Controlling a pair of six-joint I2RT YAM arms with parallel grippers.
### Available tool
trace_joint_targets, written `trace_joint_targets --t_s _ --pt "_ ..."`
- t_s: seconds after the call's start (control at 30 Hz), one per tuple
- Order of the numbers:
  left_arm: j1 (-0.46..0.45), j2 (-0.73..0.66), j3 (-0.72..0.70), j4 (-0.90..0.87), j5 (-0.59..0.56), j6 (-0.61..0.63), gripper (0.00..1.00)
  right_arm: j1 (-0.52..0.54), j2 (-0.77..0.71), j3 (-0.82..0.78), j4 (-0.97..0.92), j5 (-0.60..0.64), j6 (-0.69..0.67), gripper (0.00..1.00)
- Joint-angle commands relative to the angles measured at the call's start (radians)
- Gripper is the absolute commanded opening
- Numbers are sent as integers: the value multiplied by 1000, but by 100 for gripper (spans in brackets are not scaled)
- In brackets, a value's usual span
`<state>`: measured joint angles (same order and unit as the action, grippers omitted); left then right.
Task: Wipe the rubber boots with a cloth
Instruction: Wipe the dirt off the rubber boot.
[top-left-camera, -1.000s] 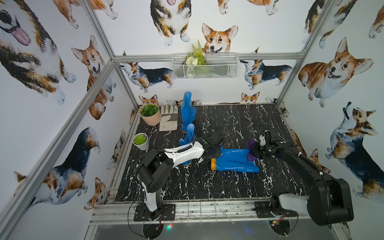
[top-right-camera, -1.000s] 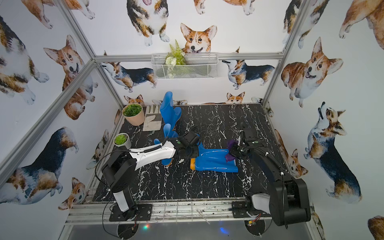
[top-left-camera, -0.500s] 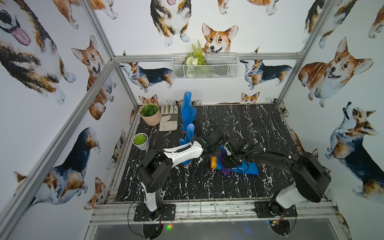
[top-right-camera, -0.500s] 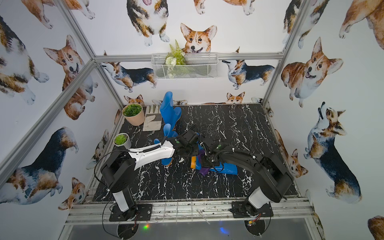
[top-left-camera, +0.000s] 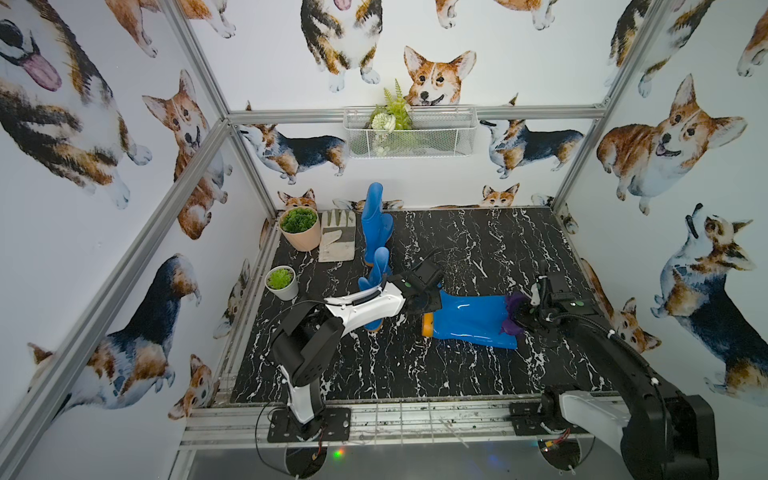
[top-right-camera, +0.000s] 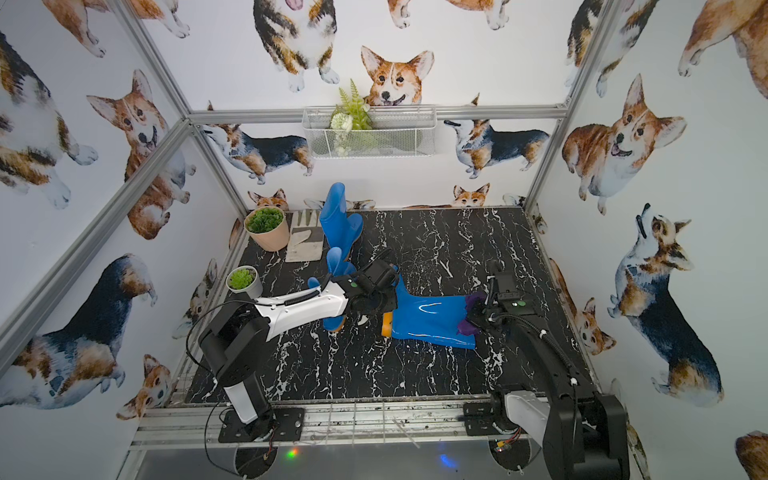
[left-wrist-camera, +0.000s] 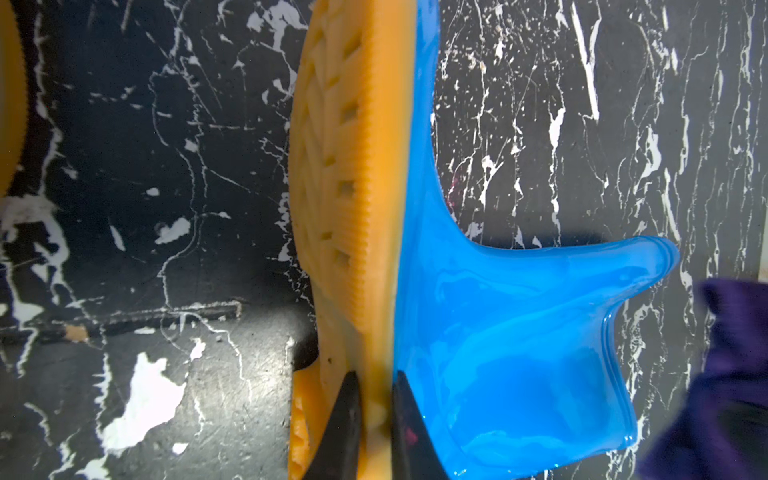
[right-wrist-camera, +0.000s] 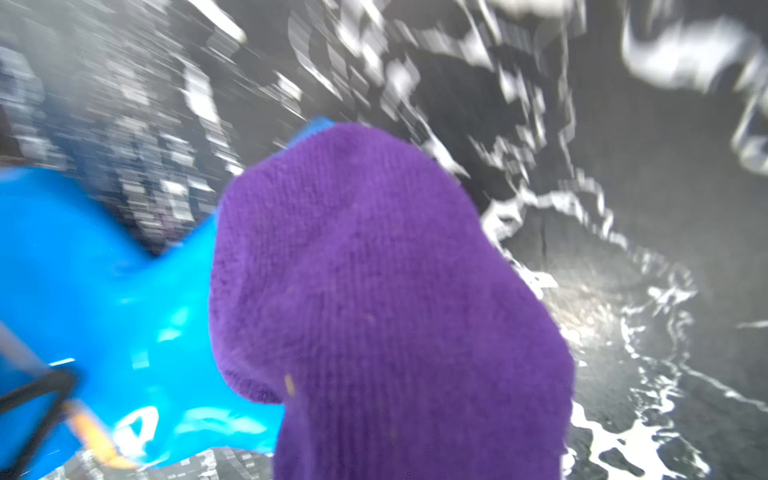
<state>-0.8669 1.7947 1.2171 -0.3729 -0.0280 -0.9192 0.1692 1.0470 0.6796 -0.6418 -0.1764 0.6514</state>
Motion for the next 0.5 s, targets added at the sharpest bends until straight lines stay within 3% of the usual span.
trace_joint_targets --t_s 0.0,0.1,0.2,0.3,0.37,0.47 --pt "2 2 -5 -8 11 -9 12 181 2 40 -31 71 67 0" --pt "2 2 -10 -3 12 -16 12 457 107 65 73 125 146 0" --pt "3 4 -12 -2 14 -18 12 552 258 99 129 105 146 0" --pt "5 1 -14 -13 14 -12 12 554 337 112 99 141 82 0" --pt "9 -3 -17 -12 14 -12 12 500 330 96 52 177 50 0" --pt "11 -3 -17 -11 21 -12 12 247 258 -7 53 34 42 0"
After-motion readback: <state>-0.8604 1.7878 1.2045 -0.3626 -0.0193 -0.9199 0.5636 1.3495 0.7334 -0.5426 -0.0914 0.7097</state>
